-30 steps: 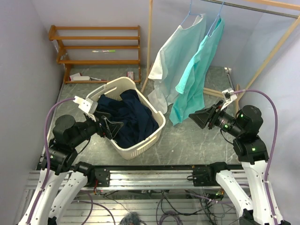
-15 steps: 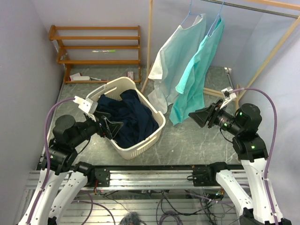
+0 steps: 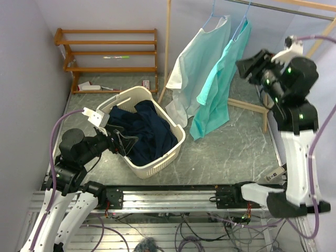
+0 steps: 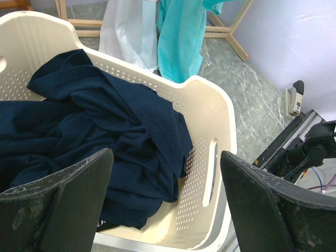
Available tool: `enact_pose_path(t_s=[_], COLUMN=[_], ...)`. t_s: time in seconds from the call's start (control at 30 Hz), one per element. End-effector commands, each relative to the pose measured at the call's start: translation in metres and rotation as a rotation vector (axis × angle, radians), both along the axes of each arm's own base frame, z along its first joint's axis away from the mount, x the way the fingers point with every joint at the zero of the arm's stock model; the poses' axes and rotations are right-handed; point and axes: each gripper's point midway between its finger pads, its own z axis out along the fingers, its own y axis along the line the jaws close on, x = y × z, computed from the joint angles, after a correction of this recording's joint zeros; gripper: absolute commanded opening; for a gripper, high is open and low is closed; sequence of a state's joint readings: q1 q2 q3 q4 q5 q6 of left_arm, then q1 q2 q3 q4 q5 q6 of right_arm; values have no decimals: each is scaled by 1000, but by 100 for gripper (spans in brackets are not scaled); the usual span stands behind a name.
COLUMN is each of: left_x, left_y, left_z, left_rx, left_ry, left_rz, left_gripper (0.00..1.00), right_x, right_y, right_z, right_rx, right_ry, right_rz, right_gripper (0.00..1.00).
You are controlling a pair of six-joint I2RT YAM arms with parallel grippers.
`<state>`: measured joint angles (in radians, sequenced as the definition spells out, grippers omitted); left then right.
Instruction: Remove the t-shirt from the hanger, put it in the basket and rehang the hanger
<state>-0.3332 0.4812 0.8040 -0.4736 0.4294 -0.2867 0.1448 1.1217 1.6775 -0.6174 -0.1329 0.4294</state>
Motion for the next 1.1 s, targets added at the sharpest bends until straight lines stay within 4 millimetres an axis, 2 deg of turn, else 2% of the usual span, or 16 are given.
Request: enact_pose_path(t_s=[0.0,0.03,0.07,0.2,0.3,0.43,0.7,0.97,1.07], left_x=[1,1,1,1,1,1,1,0,0], left_y=[-1,-1,-1,0,0,0,1,0,0], left_z=[9,9,10,10,11,11,11,11,10], left_rx=[-15,-15,-15,-16,-16,-17,-16,-16,-15], left_ry=[-21,-22,-25,-27,-30,-31,-29,-31,-29], left_rz=[1,2,3,6,6,9,13,8,6], left_gripper=[94,94,94,94,94,94,94,94,93], right_x=[54,62,78,107,122,138,154,152,147], right_y=[-28,-27,-26,-17,-15,-11,-4,-30,-37], right_z=[6,13,9,23,25,16,0,-29,-32], right_rx=[-18,-13,-16,8,19,26,26,-48,-59], right_ry=[40,31,53,20,14,26,57,149,138], right_rz=[-196,-199,-202,-182,-185,-177,-155,-288,-322], right_gripper=[53,54,54,54,53,50,44,39,28])
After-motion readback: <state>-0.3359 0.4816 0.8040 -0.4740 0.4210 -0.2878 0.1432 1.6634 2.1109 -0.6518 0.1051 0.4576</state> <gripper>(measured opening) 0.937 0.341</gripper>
